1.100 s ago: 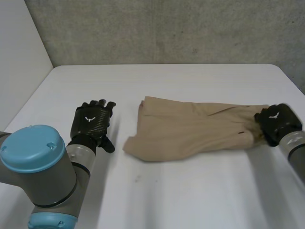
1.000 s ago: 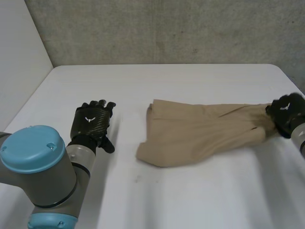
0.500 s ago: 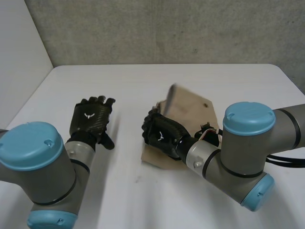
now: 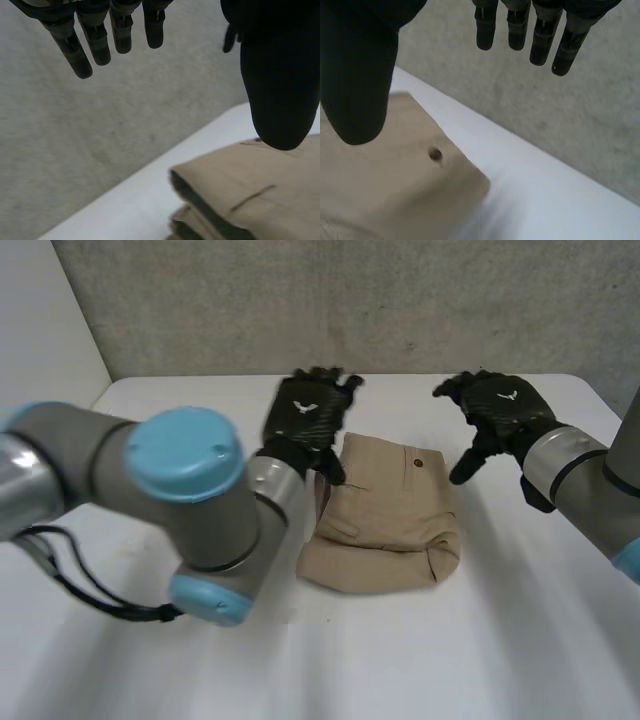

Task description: Fold the shorts.

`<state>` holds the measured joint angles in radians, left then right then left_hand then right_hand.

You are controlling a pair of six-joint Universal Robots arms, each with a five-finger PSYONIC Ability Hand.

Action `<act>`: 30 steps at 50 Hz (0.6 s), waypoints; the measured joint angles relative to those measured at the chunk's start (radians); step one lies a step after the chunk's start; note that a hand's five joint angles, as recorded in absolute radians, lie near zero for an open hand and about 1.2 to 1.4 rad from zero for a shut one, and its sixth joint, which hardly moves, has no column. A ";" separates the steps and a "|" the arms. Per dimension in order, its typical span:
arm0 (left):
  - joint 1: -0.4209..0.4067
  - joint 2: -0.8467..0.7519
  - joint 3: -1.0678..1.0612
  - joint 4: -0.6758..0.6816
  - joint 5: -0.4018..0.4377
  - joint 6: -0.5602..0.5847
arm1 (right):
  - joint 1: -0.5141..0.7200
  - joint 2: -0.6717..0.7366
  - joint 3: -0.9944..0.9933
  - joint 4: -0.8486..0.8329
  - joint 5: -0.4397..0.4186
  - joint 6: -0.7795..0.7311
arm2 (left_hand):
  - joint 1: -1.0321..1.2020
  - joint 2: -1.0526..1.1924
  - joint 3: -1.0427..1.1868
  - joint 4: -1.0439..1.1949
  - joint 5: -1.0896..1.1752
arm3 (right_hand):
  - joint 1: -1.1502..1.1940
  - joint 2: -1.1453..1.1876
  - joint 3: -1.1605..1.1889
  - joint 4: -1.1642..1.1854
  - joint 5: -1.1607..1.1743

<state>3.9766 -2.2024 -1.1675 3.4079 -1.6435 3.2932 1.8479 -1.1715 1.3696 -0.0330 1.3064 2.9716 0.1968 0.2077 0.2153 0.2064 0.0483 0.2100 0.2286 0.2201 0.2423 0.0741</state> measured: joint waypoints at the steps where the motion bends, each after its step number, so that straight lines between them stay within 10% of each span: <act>1: 0.000 0.000 0.000 0.000 0.000 0.000 | 0.000 0.000 0.000 0.000 0.000 0.000 | 0.000 0.000 0.000 0.000 0.000 | 0.000 0.000 0.000 0.000 0.000; 11: -0.024 -0.265 0.286 -0.183 0.000 0.016 | -0.028 0.130 -0.049 0.052 -0.004 -0.019 | 0.128 0.104 0.094 0.108 0.093 | 0.000 0.000 0.000 0.000 0.000; 30: -0.023 -0.254 0.209 -0.248 -0.015 0.129 | -0.012 0.147 -0.039 0.054 -0.003 -0.064 | 0.408 0.387 0.378 0.394 0.375 | 0.000 0.000 0.000 0.000 0.000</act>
<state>3.9535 -2.4568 -0.9589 3.1597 -1.6583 3.4218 1.8362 -1.0250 1.3307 0.0209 1.3038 2.9076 0.6052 0.5952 0.5929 0.5999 0.4238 0.2100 0.2286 0.2201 0.2423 0.0741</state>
